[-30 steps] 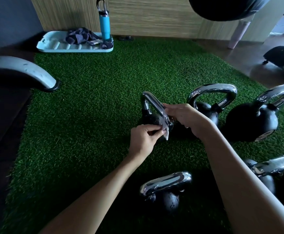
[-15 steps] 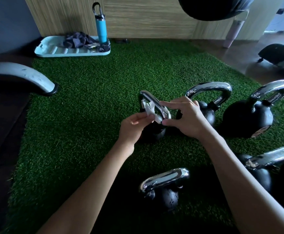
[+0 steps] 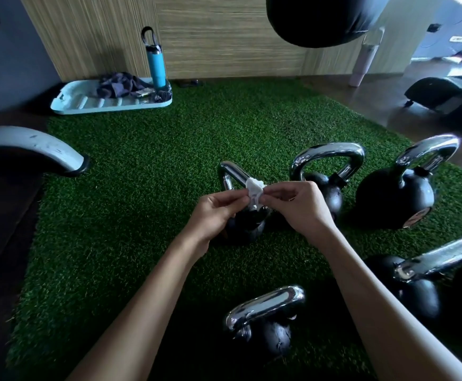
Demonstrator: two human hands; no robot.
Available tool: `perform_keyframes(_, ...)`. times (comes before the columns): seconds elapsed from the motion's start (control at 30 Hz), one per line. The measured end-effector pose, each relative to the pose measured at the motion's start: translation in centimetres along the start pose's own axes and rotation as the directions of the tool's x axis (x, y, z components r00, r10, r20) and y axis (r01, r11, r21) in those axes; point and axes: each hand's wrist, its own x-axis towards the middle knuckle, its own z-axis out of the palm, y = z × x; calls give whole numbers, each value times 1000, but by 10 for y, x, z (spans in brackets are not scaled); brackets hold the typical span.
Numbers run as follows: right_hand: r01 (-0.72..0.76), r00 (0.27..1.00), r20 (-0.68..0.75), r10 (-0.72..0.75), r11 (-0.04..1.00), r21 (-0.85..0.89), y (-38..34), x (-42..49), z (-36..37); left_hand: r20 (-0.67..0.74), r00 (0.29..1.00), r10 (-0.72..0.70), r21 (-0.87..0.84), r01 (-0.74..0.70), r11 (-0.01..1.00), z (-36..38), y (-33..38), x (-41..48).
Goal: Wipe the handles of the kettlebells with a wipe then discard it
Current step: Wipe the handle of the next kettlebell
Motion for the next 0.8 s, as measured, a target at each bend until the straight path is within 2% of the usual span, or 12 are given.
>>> perform_keyframes(0.07,-24,994,-111,25,1000,10,1,3,-5,-133,991,11,1,-11,1000,3,3,4)
perform_keyframes(0.13,-61,974,-221,56,998,-14,3,5,-14,-331,942,47,72,-24,997,7,7,15)
perform_keyframes(0.2,-127,962,-246,119,992,-18,9,8,-23,-423,903,74,190,9,982,14,15,27)
perform_keyframes(0.3,-251,964,-74,255,966,69,13,7,-21,-424,904,57,303,82,949,25,28,39)
perform_keyframes(0.37,-266,964,45,263,958,105,15,4,-13,-433,900,54,349,112,930,27,31,43)
perform_keyframes(0.57,-240,970,64,235,968,80,16,2,0,-448,890,90,385,101,917,19,23,39)
perform_keyframes(0.67,-183,980,81,182,983,4,11,-1,5,-439,898,36,344,131,930,5,19,34)
perform_keyframes(0.8,-128,968,221,119,991,27,1,-11,24,-405,914,-40,252,153,956,-16,9,18)
